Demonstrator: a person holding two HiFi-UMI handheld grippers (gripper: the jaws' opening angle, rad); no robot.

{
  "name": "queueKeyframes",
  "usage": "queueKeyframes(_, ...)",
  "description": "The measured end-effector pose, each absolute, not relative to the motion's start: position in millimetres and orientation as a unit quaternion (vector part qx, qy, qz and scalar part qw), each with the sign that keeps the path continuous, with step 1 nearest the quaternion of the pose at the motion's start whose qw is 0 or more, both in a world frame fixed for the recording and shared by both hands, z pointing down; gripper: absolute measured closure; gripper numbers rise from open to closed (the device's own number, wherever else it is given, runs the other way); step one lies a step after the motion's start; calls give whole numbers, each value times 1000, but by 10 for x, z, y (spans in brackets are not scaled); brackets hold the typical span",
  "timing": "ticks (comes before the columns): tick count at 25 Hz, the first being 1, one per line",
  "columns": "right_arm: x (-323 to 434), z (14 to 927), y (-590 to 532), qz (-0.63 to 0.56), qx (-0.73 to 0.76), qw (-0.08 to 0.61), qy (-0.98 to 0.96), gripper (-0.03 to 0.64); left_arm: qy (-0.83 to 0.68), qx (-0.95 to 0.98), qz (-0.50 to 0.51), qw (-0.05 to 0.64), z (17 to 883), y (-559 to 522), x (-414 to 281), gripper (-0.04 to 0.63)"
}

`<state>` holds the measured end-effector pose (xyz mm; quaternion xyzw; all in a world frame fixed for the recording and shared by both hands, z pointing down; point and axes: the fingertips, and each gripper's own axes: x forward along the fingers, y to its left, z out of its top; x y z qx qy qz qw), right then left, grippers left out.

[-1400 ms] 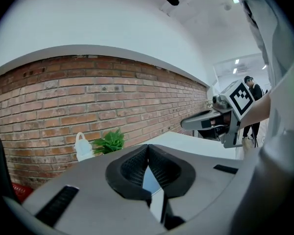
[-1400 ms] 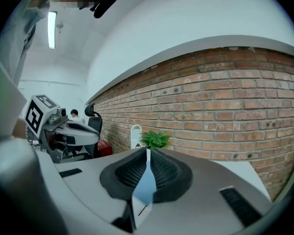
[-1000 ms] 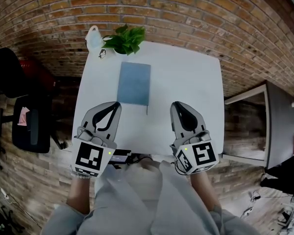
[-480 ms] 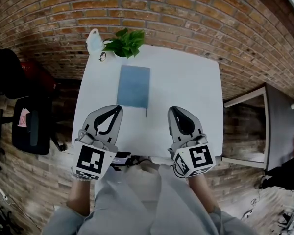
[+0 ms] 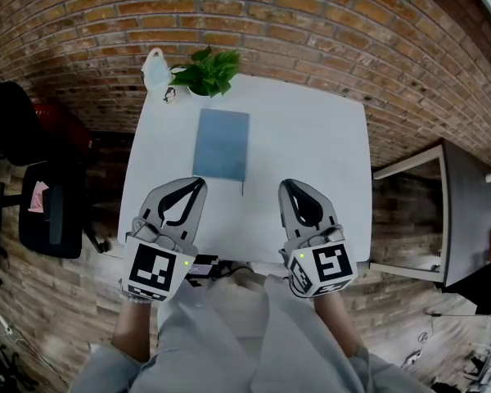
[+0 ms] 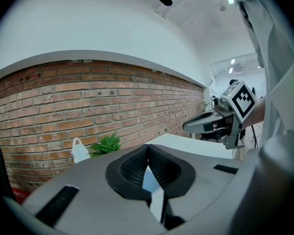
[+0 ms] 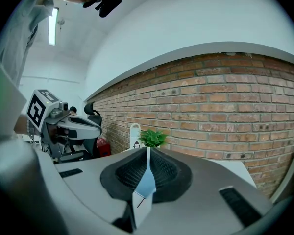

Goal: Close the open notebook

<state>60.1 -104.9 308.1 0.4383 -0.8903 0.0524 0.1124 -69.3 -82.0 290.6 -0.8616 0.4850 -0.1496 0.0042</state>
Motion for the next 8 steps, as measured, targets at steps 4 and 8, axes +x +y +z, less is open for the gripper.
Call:
queueKeyframes(4, 639, 3141, -1075, 60, 441, 119, -887, 566, 486, -860, -158, 0, 2956, -834, -690, 577)
queueKeyframes(8, 637, 3161, -1096, 60, 440, 124, -887, 566, 485, -861, -151, 3, 2914, -875, -681, 577)
